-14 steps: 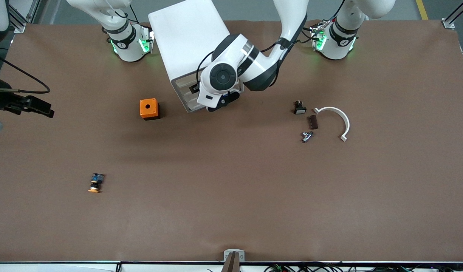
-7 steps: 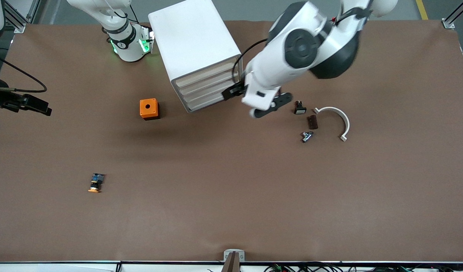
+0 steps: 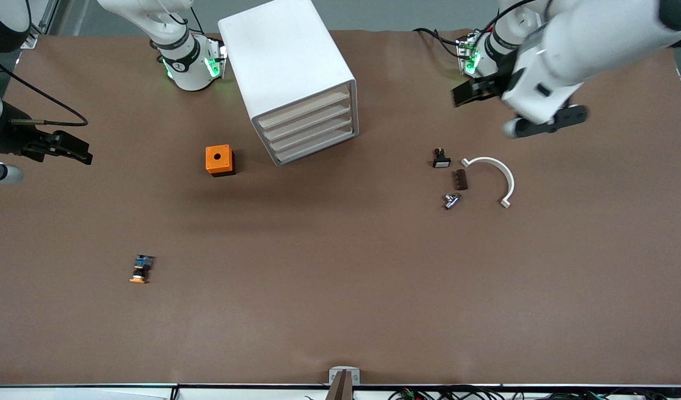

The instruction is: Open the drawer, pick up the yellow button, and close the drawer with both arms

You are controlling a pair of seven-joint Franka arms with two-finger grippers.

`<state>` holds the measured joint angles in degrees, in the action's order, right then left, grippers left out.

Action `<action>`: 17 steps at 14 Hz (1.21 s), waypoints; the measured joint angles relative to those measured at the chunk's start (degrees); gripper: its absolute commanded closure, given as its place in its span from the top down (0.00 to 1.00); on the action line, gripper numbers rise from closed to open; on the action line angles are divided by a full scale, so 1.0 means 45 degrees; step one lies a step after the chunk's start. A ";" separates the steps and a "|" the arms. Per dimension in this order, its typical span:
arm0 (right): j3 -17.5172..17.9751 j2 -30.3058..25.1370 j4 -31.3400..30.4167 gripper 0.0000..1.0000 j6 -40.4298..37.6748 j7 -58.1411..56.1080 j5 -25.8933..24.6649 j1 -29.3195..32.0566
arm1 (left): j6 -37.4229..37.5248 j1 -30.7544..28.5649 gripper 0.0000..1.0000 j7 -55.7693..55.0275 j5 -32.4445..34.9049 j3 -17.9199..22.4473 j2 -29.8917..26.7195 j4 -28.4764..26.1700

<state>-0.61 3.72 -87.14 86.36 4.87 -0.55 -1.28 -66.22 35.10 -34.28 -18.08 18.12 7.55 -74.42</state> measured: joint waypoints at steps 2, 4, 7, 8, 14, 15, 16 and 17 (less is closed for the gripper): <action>-0.0051 -0.0138 -0.0260 1.00 0.0329 0.0000 0.0000 0.0039 | 0.0776 -0.1097 0.99 0.1659 0.0572 -0.0003 -0.0592 -0.0084; -0.0123 -0.0216 -0.0391 1.00 0.0541 0.0000 0.0000 0.0146 | 0.1099 -0.2196 0.99 0.3375 0.1373 0.0002 -0.1050 -0.0455; -0.0172 -0.0274 -0.0474 1.00 0.0702 -0.0001 0.0000 0.0297 | 0.0742 -0.2947 0.99 0.5471 0.2936 0.0000 -0.1926 -0.1718; -0.0172 -0.0285 -0.0480 1.00 0.0710 -0.0001 0.0000 0.0301 | 0.0184 -0.3152 0.99 0.5933 0.3177 -0.0008 -0.2372 -0.2399; -0.0146 -0.0726 -0.0844 1.00 0.1305 0.0000 0.0000 0.0300 | -0.3980 -0.3833 0.99 0.7080 0.4467 -0.0323 -0.5523 -0.7238; -0.0136 -0.0913 -0.1088 1.00 0.1526 -0.0001 0.0036 0.0299 | -0.4430 -0.3819 0.99 0.7026 0.4513 -0.0551 -0.5632 -0.7452; -0.0130 -0.1123 -0.1355 1.00 0.1727 -0.0001 0.0109 0.0299 | -0.4708 -0.3777 0.99 0.6953 0.4523 -0.0729 -0.5606 -0.7509; -0.0130 -0.1321 -0.1592 1.00 0.1905 -0.0004 0.0177 0.0299 | -0.4908 -0.3728 0.99 0.6860 0.4523 -0.0847 -0.5484 -0.7470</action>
<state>-1.19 -2.23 -94.31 94.93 4.85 0.25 0.06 -88.30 18.32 -3.41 2.27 14.31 -17.13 -108.03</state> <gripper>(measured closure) 0.000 0.004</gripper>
